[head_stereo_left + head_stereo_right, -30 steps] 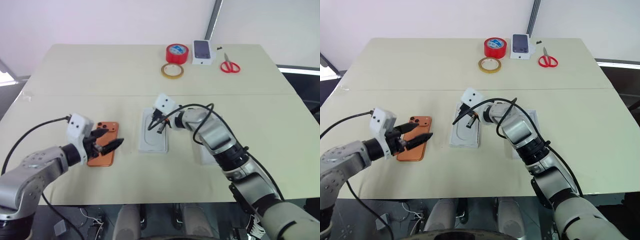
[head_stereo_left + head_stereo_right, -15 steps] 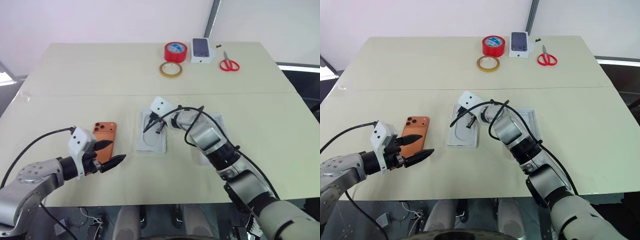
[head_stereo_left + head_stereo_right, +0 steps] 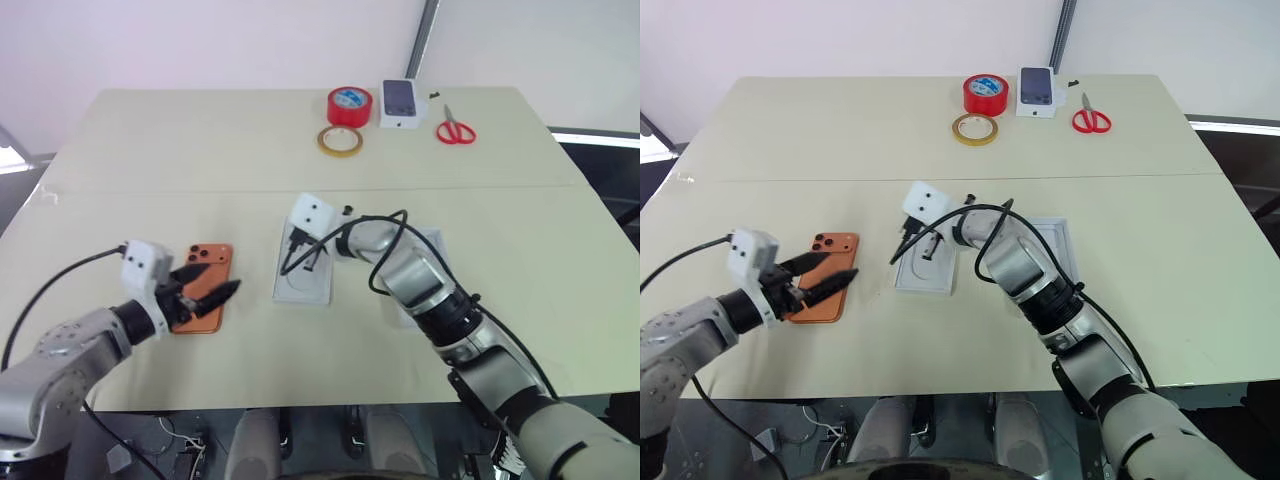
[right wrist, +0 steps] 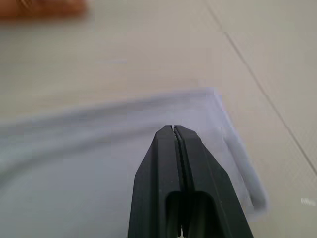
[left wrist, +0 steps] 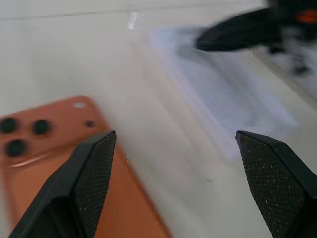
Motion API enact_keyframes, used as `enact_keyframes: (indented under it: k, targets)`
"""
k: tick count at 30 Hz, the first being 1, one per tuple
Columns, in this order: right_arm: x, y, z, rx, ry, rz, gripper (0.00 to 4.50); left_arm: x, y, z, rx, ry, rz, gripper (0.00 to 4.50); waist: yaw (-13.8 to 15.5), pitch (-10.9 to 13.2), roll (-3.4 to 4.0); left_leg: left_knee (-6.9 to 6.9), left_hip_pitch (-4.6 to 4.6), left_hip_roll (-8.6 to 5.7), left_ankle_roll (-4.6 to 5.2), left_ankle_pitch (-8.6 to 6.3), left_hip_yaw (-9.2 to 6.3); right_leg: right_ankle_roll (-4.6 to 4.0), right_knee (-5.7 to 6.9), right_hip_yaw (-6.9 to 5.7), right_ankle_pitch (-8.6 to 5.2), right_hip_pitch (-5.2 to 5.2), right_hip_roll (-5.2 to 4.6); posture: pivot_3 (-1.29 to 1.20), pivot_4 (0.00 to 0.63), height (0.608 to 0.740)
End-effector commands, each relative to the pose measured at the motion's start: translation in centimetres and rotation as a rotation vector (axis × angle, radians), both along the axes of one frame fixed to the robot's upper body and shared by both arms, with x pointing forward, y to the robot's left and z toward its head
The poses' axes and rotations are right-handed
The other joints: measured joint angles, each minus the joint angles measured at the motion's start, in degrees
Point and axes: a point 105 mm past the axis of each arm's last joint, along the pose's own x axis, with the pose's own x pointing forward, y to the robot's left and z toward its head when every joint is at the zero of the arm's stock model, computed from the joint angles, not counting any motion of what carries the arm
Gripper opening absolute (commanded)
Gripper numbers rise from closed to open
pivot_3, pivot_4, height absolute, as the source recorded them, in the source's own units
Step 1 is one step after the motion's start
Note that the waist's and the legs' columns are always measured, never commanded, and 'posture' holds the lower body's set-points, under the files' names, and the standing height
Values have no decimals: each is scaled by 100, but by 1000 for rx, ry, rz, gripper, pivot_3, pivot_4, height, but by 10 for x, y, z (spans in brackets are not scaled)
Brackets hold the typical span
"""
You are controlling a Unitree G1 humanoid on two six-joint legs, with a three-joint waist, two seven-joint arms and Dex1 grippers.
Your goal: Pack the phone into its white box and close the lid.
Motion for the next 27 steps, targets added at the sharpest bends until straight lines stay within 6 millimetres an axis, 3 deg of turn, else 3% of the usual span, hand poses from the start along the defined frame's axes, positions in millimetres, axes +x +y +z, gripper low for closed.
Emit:
enact_keyframes:
  k: [1,5,10,18,27]
  targets:
    - [-22,30,17,46,-16,153,1,7,41,-3,16,78,236,4281,-3,-1,-1,0,5,-1,0,0,-2,2,3,-2,-1,5,1,0,150,740]
    - [-34,50,12,7,-6,236,1,11,55,-6,-33,169,328,4281,23,-1,-5,0,4,-1,0,0,-5,4,3,-4,-1,7,-2,0,150,740]
    - [-45,69,-4,-98,53,314,1,5,54,-16,-35,313,315,4281,9,-2,-9,19,4,0,-3,-1,-12,2,15,-8,-2,13,-4,0,150,740]
    - [-51,81,-31,-304,-13,394,1,-3,20,-35,-75,474,175,4281,18,-6,-13,19,7,-5,-21,-12,-14,0,27,-9,-3,10,-19,0,150,740]
    - [-54,85,-34,-326,-39,424,1,-4,-15,-37,-146,500,58,4281,46,-16,-13,19,9,-12,-23,-13,-18,-1,31,-9,-3,13,-29,0,150,740]
